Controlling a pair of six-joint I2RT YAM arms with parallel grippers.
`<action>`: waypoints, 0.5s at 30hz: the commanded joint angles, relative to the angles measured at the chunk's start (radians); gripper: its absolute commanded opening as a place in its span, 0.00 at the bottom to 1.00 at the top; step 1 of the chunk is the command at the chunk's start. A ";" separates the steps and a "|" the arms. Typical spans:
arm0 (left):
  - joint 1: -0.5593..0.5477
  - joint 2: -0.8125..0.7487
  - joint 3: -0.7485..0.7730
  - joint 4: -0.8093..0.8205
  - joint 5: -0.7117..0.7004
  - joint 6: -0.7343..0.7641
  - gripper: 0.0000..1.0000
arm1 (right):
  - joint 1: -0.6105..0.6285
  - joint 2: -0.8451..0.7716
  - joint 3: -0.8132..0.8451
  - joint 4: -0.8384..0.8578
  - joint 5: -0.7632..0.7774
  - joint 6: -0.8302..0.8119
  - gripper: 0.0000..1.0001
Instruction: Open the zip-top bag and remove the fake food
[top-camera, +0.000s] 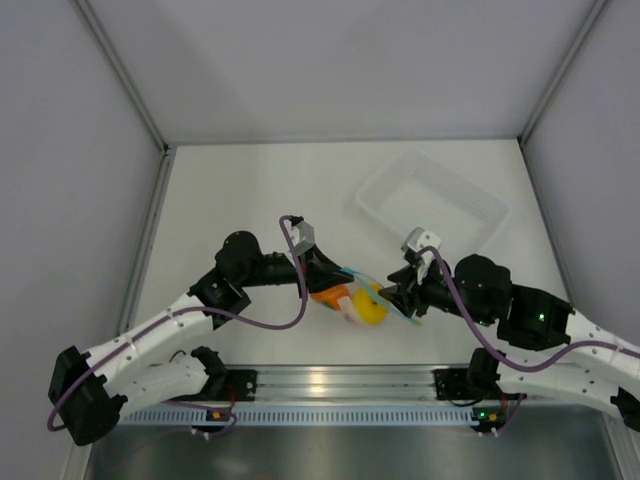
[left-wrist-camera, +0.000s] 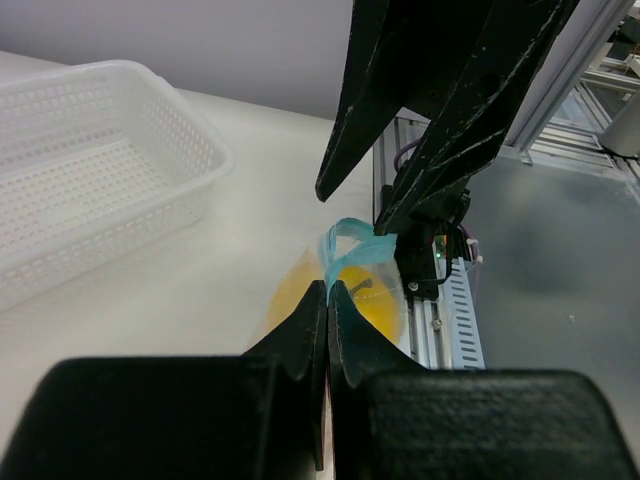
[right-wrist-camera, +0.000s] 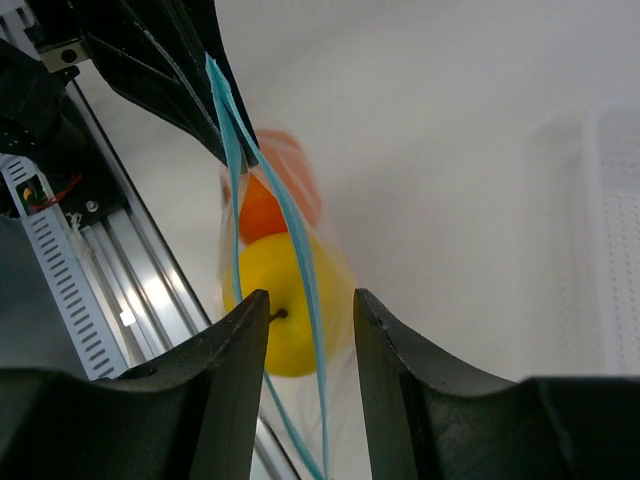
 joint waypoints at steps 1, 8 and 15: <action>0.001 -0.007 0.047 0.085 0.039 0.016 0.00 | 0.011 0.023 -0.010 0.086 0.019 -0.001 0.40; 0.001 -0.007 0.050 0.085 0.037 0.009 0.00 | 0.008 0.045 -0.031 0.083 0.042 -0.012 0.37; 0.001 -0.024 0.053 0.085 0.037 -0.003 0.00 | -0.003 0.060 -0.069 0.109 0.031 -0.019 0.23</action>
